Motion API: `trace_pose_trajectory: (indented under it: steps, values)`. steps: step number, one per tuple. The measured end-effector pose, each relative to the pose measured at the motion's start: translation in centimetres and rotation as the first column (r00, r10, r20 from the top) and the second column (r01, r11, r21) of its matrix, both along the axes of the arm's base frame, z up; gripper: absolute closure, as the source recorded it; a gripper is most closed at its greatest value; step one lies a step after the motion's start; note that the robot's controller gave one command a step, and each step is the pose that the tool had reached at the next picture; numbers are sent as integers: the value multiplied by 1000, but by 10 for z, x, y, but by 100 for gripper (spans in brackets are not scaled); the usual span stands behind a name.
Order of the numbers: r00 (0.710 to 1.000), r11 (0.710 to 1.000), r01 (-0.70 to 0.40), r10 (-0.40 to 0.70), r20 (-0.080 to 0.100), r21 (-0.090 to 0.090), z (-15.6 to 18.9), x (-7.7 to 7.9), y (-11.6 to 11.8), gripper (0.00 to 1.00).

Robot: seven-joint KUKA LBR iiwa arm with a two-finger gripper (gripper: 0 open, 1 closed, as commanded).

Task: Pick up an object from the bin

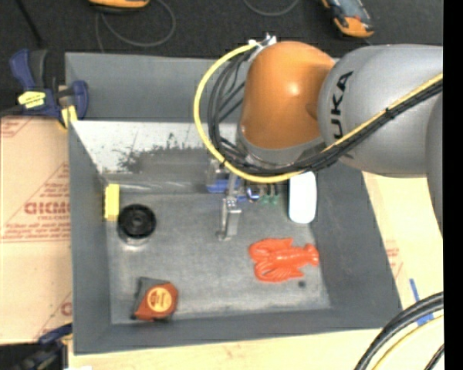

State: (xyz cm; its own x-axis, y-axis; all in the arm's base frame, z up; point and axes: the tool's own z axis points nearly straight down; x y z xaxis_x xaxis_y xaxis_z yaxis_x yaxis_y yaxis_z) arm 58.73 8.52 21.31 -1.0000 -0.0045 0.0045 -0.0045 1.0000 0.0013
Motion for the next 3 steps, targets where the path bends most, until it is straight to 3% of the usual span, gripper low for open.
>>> trace_pose_trajectory:
  steps: [1, 2, 3]
  values:
    - [1000, 1000, 1, -1, 8, 1, 5, 1, 0, 0]
    - [999, 999, -51, 51, 10, -2, -13, -46, 38, 0]
    - [991, 991, -130, 130, 1, -1, -24, -54, 70, 0]
